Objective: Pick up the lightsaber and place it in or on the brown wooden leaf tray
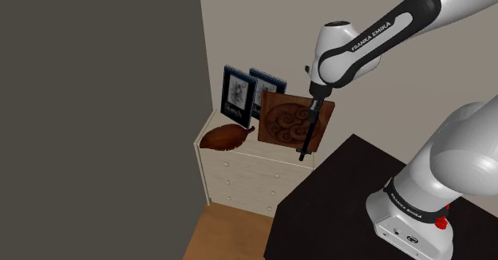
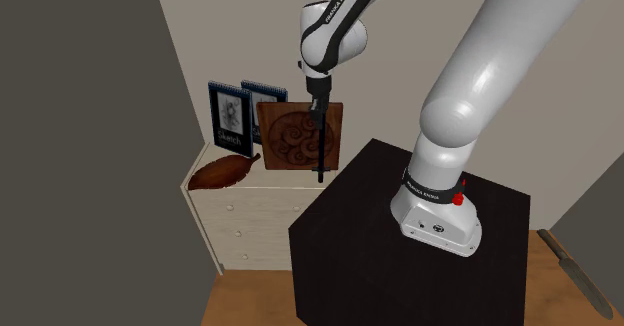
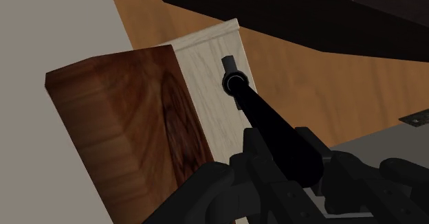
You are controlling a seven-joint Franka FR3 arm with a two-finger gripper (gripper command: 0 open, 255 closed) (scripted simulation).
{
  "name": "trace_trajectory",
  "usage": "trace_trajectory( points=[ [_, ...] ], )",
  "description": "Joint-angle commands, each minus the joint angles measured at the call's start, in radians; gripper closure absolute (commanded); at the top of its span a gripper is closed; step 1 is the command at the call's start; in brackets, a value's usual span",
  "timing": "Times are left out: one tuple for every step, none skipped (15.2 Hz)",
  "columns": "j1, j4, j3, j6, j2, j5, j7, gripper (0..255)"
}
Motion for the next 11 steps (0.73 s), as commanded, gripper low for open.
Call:
trace_trajectory(
  points=[
    [0.000,0.000,0.000,0.000,0.000,0.000,0.000,255],
    [0.000,0.000,0.000,0.000,0.000,0.000,0.000,255],
    [0.000,0.000,0.000,0.000,0.000,0.000,0.000,255],
    [-0.001,0.003,0.001,-0.018,-0.015,-0.002,0.001,255],
    [-0.002,0.007,0.002,-0.035,-0.029,-0.003,0.002,255],
    [-0.002,0.010,0.003,-0.053,-0.043,-0.004,0.003,255],
    [-0.003,0.014,0.004,-0.071,-0.057,-0.005,0.004,255],
    [-0.003,0.019,0.005,-0.088,-0.070,-0.006,0.005,255],
    [-0.004,0.023,0.007,-0.106,-0.083,-0.007,0.005,255],
    [-0.004,0.028,0.008,-0.124,-0.096,-0.008,0.006,255],
    [-0.005,0.033,0.009,-0.141,-0.108,-0.008,0.006,255]
  ],
)
